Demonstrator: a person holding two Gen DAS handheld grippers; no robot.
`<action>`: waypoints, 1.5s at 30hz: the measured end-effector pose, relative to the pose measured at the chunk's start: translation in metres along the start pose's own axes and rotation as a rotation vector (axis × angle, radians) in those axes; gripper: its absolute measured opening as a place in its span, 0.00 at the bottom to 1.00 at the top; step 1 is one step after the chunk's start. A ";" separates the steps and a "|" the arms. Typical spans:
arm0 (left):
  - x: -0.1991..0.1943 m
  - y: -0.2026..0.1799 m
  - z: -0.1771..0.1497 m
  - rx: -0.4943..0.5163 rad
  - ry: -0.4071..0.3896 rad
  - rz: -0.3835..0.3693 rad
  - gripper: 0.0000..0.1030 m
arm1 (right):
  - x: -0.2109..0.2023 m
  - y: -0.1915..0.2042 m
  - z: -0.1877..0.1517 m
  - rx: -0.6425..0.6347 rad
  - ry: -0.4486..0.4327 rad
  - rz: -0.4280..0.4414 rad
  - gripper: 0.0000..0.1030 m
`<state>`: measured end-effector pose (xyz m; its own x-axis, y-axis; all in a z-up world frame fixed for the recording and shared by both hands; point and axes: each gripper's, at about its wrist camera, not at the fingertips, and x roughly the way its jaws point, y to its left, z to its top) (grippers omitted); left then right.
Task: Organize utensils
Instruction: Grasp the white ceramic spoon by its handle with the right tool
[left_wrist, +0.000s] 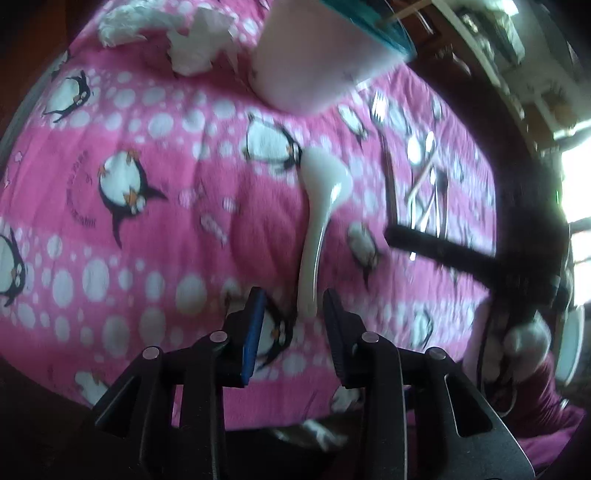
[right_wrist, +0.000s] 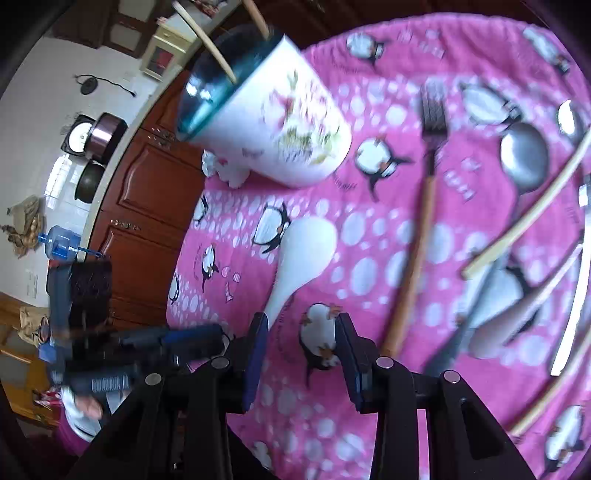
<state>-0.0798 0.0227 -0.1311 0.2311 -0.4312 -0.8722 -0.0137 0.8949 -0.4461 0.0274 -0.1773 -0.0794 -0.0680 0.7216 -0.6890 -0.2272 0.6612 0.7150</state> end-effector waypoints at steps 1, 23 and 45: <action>-0.001 -0.001 -0.003 0.012 0.005 0.006 0.31 | 0.002 0.004 -0.001 -0.014 0.002 0.003 0.35; 0.014 0.000 0.053 0.001 -0.121 0.177 0.31 | 0.006 0.011 -0.010 -0.048 0.020 -0.043 0.39; -0.015 0.033 -0.002 -0.056 -0.134 0.145 0.31 | 0.056 0.045 -0.008 -0.082 0.118 -0.107 0.11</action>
<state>-0.0856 0.0589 -0.1327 0.3504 -0.2758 -0.8951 -0.1098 0.9370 -0.3317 0.0053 -0.1092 -0.0868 -0.1517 0.6158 -0.7731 -0.3174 0.7104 0.6282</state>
